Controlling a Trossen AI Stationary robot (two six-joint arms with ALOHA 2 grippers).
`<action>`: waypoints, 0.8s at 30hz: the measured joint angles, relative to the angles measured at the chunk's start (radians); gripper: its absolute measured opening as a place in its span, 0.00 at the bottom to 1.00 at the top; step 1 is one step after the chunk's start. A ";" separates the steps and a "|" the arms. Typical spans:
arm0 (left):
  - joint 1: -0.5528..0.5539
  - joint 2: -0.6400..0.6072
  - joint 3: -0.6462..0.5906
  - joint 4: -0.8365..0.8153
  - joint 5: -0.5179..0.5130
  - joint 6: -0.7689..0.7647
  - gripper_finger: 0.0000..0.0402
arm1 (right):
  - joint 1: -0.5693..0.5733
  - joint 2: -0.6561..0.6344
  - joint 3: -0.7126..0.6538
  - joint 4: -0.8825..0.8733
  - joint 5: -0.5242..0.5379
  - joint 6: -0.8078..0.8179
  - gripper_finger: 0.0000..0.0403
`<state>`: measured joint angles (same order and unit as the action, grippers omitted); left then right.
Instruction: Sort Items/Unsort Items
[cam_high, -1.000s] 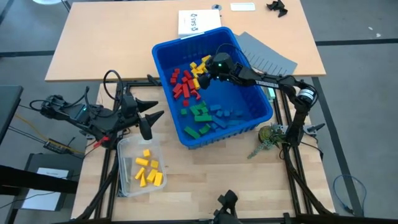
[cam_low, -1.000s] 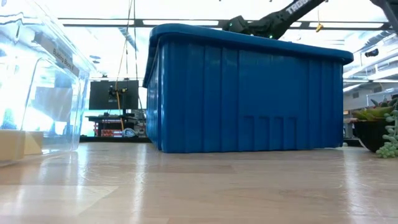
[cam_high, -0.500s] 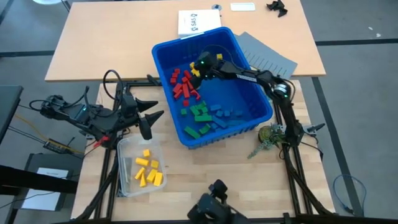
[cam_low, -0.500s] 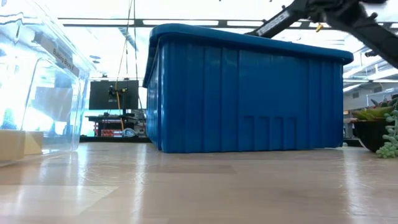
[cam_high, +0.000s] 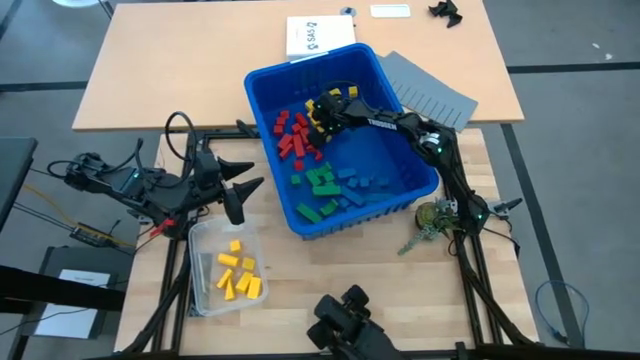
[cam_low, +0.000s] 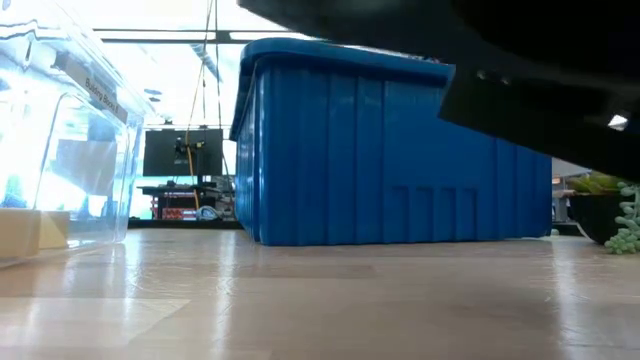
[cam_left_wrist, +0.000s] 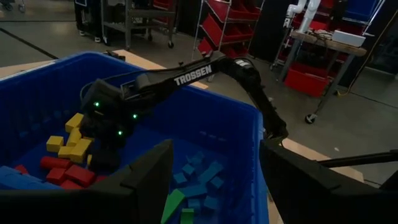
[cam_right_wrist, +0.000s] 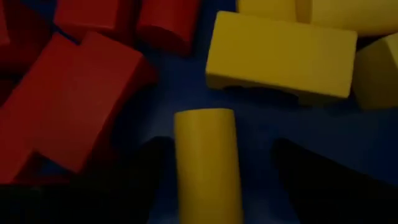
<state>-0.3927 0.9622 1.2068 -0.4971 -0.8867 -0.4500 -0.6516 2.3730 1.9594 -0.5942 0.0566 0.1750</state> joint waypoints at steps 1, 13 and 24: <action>0.000 0.000 0.000 0.000 0.000 0.000 0.62 | -0.003 0.000 0.000 -0.004 0.000 -0.002 0.76; 0.000 0.000 0.000 0.007 0.000 0.000 0.62 | -0.006 -0.005 0.000 -0.049 0.003 -0.150 0.31; 0.000 0.000 0.000 0.009 0.000 0.000 0.62 | 0.072 -0.156 -0.005 -0.103 0.003 -0.232 0.31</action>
<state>-0.3927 0.9621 1.2068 -0.4885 -0.8864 -0.4500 -0.5792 2.2172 1.9545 -0.6967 0.0593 -0.0565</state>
